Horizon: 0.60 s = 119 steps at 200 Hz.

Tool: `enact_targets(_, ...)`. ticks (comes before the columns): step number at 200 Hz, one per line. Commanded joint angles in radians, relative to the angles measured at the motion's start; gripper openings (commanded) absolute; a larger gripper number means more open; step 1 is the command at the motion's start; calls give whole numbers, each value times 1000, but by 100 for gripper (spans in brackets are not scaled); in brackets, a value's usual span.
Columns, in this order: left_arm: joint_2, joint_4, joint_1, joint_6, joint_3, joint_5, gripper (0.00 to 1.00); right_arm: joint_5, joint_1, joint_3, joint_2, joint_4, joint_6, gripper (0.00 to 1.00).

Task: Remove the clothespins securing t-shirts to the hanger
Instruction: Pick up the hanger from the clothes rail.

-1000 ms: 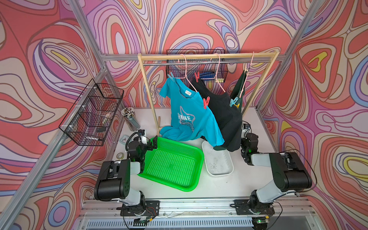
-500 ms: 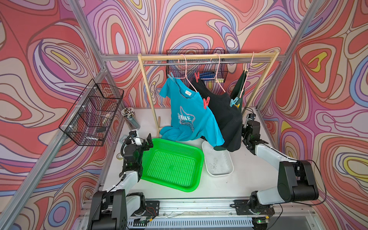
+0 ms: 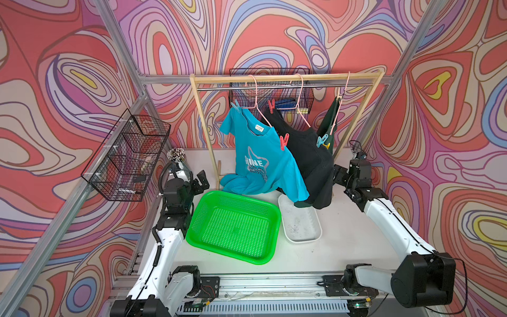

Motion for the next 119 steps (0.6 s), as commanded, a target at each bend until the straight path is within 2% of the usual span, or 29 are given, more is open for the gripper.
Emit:
enact_targets(1, 0, -223, -2, -56, 56, 111, 100, 8, 4, 56, -41, -108, 5, 98)
enact_targets(43, 7, -343, -2, -51, 120, 219, 100, -61, 4, 126, -125, -188, -35, 98)
enact_targets(119, 45, -466, -3, -12, 221, 348, 100, -94, 4, 249, -229, -317, -46, 98)
